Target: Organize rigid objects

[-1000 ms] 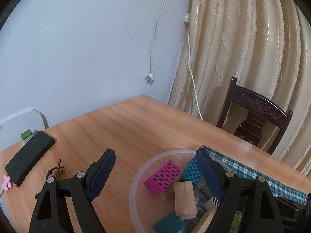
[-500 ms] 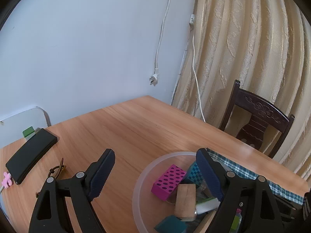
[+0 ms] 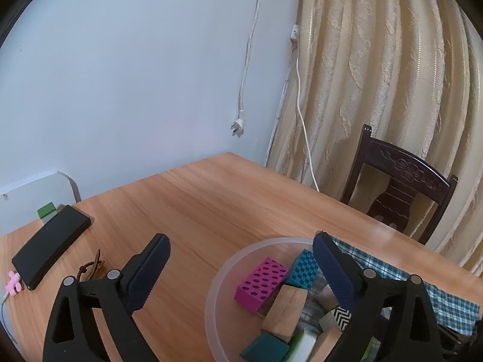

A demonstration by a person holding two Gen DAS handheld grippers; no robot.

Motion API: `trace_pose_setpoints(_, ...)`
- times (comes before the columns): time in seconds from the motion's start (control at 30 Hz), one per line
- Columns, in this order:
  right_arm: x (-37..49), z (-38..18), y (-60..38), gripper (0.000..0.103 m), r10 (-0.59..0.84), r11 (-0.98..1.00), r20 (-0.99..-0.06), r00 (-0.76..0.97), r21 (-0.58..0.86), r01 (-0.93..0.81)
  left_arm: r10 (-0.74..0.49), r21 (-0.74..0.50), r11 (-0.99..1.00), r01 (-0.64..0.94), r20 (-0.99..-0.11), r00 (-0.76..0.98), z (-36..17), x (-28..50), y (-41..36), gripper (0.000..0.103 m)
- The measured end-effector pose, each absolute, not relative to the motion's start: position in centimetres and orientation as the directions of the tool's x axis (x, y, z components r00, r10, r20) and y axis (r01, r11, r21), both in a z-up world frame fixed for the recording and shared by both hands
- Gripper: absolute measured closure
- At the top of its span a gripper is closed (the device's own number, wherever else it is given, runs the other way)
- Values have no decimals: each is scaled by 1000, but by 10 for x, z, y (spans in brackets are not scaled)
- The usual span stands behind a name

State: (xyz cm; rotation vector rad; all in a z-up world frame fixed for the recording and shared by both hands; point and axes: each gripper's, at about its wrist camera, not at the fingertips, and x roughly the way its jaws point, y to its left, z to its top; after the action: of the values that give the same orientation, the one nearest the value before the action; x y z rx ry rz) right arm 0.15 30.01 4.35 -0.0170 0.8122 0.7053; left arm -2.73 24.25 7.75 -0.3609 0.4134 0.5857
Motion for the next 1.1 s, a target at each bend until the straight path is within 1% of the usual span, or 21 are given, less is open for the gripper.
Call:
trace_pose_setpoints(0.07,0,43,294,37,559,783,-673,485,234,-577,454,-205,779,-593,-468,758,78,-27,242,1)
trace_pose_setpoints(0.23,-11,45,281,32,537,795,-674,507,201,-573,463,-193,780,-595,-461,757,79,-27,239,0)
trace_pose_setpoints(0.37,-22,48,270,21,538,796,-660,523,194,-574,462,-179,789,-588,-458,759,79,-26,236,0)
trace_pose_setpoints(0.5,-33,48,264,8,538,793,-649,538,173,-584,466,-162,794,-586,-456,758,78,-25,231,0)
trace_pose_setpoints(0.87,-50,54,260,3,531,795,-619,578,127,-594,508,-92,791,-604,-450,734,68,-34,216,0)
trace_pose_setpoints(1.1,-59,56,260,2,516,799,-611,600,90,-595,532,-81,782,-619,-432,729,63,-51,211,0)
